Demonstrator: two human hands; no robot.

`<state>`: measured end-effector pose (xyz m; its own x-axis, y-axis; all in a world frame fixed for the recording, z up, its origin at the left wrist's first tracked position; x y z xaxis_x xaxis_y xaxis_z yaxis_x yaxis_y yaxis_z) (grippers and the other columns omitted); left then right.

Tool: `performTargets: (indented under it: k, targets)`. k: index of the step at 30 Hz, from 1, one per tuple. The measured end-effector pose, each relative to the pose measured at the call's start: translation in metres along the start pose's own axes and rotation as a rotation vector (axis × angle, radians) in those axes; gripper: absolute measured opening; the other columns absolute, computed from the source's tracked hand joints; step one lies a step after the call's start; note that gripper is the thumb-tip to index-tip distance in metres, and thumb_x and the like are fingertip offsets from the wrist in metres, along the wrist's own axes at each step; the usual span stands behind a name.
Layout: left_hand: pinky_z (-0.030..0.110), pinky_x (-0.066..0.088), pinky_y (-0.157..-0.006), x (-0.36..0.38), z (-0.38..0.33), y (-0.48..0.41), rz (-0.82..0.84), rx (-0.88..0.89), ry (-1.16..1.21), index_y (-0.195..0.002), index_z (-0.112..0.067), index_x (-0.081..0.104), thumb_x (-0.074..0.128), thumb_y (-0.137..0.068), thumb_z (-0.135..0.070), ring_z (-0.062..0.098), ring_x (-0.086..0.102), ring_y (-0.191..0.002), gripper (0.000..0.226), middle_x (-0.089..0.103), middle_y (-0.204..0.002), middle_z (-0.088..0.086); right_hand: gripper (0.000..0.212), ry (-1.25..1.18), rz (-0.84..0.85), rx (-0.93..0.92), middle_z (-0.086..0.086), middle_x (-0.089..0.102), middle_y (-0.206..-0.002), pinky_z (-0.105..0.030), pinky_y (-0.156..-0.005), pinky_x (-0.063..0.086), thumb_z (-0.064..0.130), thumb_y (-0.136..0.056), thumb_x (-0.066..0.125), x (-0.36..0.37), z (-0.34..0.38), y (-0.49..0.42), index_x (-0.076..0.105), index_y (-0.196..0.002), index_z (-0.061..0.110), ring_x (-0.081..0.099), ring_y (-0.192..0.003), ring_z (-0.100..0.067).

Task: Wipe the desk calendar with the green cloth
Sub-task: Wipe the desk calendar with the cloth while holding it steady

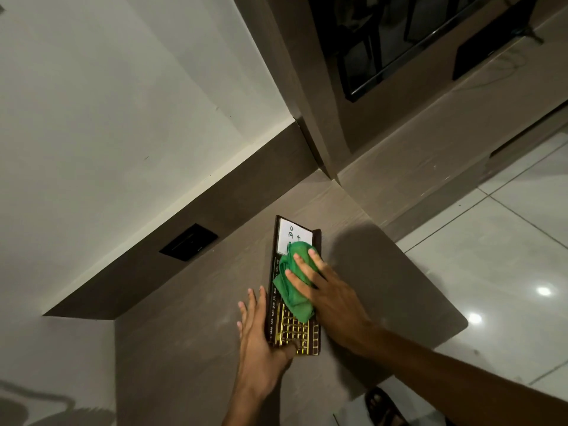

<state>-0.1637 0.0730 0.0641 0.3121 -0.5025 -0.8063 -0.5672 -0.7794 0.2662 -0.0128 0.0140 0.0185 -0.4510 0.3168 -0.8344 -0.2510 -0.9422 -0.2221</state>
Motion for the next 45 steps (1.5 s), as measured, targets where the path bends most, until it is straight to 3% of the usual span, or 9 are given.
performTargets:
  k: [4, 9, 14, 17, 23, 28, 35, 39, 45]
  targets:
    - [0.053, -0.006, -0.120, 0.008, 0.003, 0.013, -0.006, -0.009, 0.080, -0.150, -0.035, 0.004, 0.078, -0.070, -0.016, 0.018, -0.015, -0.148, 0.110, -0.002, -0.162, -0.006, 0.097, -0.007, -0.003, 0.021, -0.013, 0.031, -0.155, -0.052, -0.106, 0.038, 0.013, -0.063, 0.079, 0.007, 0.013, 0.014, 0.033, -0.147, 0.023, 0.020, -0.143, -0.038]
    - [0.053, -0.006, -0.121, 0.005, 0.009, 0.010, 0.055, 0.058, 0.030, -0.153, -0.026, 0.007, 0.062, -0.069, -0.062, 0.019, -0.019, -0.148, 0.107, -0.008, -0.163, -0.002, 0.083, 0.024, 0.034, -0.249, -0.008, 0.028, -0.157, -0.054, -0.107, 0.035, 0.023, -0.075, 0.073, 0.014, 0.048, 0.033, 0.030, -0.146, 0.025, 0.016, -0.145, -0.037]
    - [0.055, -0.011, -0.119, 0.001, 0.005, 0.007, 0.080, 0.050, 0.000, -0.146, -0.044, -0.006, 0.075, -0.073, -0.009, 0.019, -0.025, -0.145, 0.115, -0.018, -0.160, -0.010, 0.067, -0.001, -0.082, -0.038, -0.011, 0.033, -0.154, -0.054, -0.105, 0.038, 0.016, -0.079, 0.060, -0.010, 0.010, -0.007, 0.042, -0.143, 0.022, 0.019, -0.144, -0.038]
    - [0.056, -0.011, -0.118, 0.001, 0.006, 0.005, 0.079, 0.045, -0.015, -0.148, -0.042, -0.007, 0.074, -0.073, -0.010, 0.019, -0.025, -0.146, 0.115, -0.018, -0.160, -0.011, 0.065, 0.020, -0.047, 0.015, -0.009, 0.023, -0.159, -0.054, -0.111, 0.028, 0.022, -0.083, 0.054, -0.009, 0.015, -0.012, 0.037, -0.146, 0.023, 0.007, -0.146, -0.035]
    - [0.053, -0.009, -0.119, 0.003, 0.013, 0.007, 0.109, 0.071, -0.010, -0.151, -0.031, -0.005, 0.080, -0.066, -0.042, 0.022, -0.024, -0.146, 0.121, -0.019, -0.160, -0.006, 0.053, 0.052, -0.087, -0.315, -0.005, 0.037, -0.153, -0.052, -0.108, 0.034, 0.025, -0.084, 0.044, 0.008, 0.051, 0.038, 0.046, -0.137, 0.023, 0.025, -0.142, -0.035]
    - [0.054, -0.011, -0.119, 0.000, 0.007, 0.004, 0.083, 0.069, -0.030, -0.148, -0.043, -0.007, 0.075, -0.072, -0.006, 0.018, -0.025, -0.145, 0.118, -0.020, -0.159, -0.011, 0.073, 0.122, -0.021, -0.046, -0.009, 0.013, -0.161, -0.055, -0.112, 0.025, 0.020, -0.086, 0.065, -0.005, 0.007, -0.024, 0.027, -0.149, 0.023, 0.001, -0.147, -0.037]
    - [0.046, -0.012, -0.119, 0.003, 0.014, 0.004, 0.088, 0.073, -0.024, -0.153, -0.029, -0.001, 0.078, -0.066, -0.043, 0.019, -0.020, -0.148, 0.119, -0.012, -0.163, -0.007, 0.062, 0.023, 0.004, -0.239, -0.005, 0.036, -0.153, -0.053, -0.107, 0.036, 0.035, -0.079, 0.070, -0.005, 0.060, 0.022, 0.051, -0.137, 0.025, 0.025, -0.143, -0.033]
    - [0.045, -0.016, -0.116, 0.000, 0.010, 0.002, 0.075, 0.054, -0.029, -0.149, -0.039, -0.005, 0.078, -0.070, -0.008, 0.020, -0.025, -0.145, 0.118, -0.020, -0.159, -0.009, 0.051, 0.113, -0.045, -0.119, -0.010, 0.034, -0.155, -0.056, -0.108, 0.032, 0.023, -0.087, 0.057, -0.023, 0.027, -0.017, 0.050, -0.138, 0.023, 0.020, -0.143, -0.038]
    - [0.050, -0.013, -0.119, 0.002, 0.004, 0.002, 0.081, 0.051, -0.016, -0.149, -0.038, -0.007, 0.077, -0.071, -0.011, 0.019, -0.025, -0.146, 0.117, -0.020, -0.159, -0.010, 0.056, 0.110, -0.064, -0.058, -0.012, 0.027, -0.157, -0.056, -0.110, 0.029, 0.023, -0.088, 0.056, -0.026, 0.027, -0.028, 0.044, -0.142, 0.020, 0.015, -0.145, -0.037]
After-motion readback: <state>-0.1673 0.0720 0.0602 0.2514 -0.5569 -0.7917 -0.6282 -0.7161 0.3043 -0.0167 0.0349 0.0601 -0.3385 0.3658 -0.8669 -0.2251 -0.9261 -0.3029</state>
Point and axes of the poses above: each hand's wrist, its own y-axis away from the middle knuckle, its own x-axis out of the palm, z = x × y, the point moved 4 cm from there along -y, towards the middle knuckle
